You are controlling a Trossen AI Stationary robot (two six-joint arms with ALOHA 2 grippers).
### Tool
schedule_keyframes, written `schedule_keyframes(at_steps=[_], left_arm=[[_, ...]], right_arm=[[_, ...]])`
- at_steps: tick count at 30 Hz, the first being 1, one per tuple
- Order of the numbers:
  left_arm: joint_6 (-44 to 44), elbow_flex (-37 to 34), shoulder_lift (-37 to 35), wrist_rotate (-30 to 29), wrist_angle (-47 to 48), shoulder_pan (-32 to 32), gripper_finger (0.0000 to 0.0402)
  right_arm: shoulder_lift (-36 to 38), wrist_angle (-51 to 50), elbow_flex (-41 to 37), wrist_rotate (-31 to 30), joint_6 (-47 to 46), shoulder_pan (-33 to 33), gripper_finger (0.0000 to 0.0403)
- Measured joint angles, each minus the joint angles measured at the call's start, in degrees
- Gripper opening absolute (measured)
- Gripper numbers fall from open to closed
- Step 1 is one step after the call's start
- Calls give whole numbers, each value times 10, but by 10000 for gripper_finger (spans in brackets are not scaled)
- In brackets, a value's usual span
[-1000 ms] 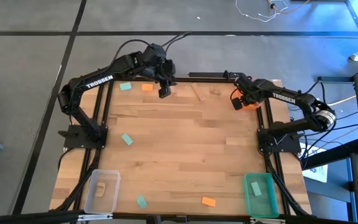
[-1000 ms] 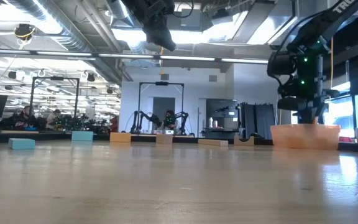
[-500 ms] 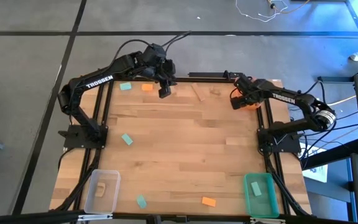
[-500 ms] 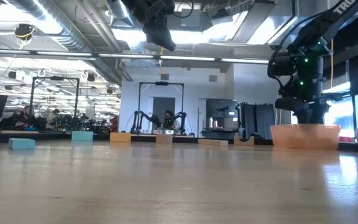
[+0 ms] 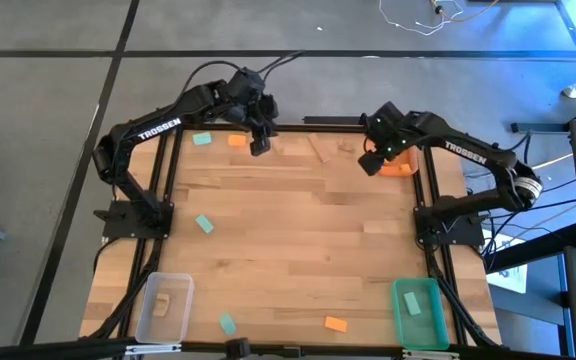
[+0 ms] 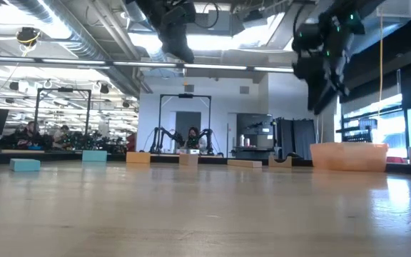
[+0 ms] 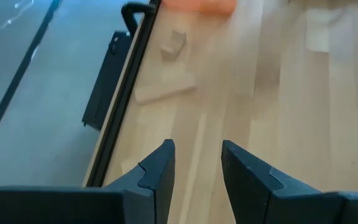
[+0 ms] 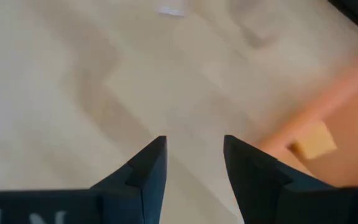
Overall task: Sort & place blocks by color
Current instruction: Put the orange block into the orange bin
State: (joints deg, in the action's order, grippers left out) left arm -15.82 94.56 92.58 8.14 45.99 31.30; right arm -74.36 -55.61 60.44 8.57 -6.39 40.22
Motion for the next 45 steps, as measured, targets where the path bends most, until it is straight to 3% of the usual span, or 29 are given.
schedule_keyframes(at_steps=[11,18,24,32,35,45], left_arm=[[-39,0,0,49,47,24,121],[-73,0,0,66,48,24,121],[-100,0,0,88,56,24,121],[-149,0,0,143,92,24,121],[-169,0,0,174,110,24,121],[-192,0,0,210,136,23,121]], right_arm=[[4,-45,46,203,-21,-184,160],[4,-40,46,207,-105,-343,160],[4,40,46,206,-228,-476,152],[4,150,46,143,-522,-590,151],[4,163,46,106,-593,-629,151],[-53,164,46,80,-623,-737,151]])
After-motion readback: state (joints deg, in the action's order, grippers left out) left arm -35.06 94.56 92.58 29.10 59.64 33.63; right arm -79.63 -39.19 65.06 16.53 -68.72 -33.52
